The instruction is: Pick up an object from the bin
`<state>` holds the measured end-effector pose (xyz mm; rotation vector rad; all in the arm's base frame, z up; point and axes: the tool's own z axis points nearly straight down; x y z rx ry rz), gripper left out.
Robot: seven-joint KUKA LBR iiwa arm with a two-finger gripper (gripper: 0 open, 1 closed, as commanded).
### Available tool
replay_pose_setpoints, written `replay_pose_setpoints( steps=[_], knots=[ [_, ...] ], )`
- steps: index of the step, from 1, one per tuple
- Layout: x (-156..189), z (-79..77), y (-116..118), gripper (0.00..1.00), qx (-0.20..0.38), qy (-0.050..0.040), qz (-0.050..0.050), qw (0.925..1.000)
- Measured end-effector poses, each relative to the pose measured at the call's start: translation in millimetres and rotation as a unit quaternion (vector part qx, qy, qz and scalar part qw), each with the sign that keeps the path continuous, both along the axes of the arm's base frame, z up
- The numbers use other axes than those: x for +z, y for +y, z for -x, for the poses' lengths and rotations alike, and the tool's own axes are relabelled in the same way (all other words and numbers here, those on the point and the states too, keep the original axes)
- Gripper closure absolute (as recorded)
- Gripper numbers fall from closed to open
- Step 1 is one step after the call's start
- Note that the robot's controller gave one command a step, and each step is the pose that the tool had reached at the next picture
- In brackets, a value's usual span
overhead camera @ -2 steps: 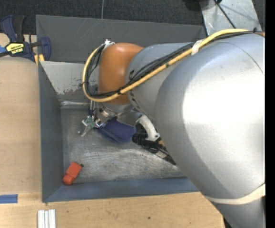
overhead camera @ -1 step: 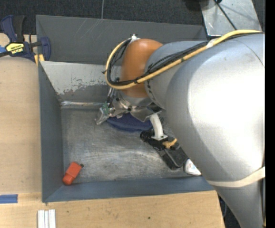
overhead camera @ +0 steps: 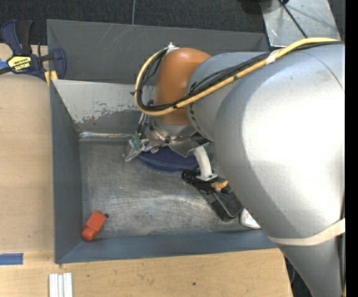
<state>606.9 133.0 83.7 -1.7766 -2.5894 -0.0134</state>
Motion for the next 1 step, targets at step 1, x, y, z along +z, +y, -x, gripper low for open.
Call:
replay_pose_setpoints(
  steps=[1],
  knots=[
    [3.1, -2.8, -5.7, 1.00, -0.001, -0.0035, 0.004, 1.0000]
  ],
)
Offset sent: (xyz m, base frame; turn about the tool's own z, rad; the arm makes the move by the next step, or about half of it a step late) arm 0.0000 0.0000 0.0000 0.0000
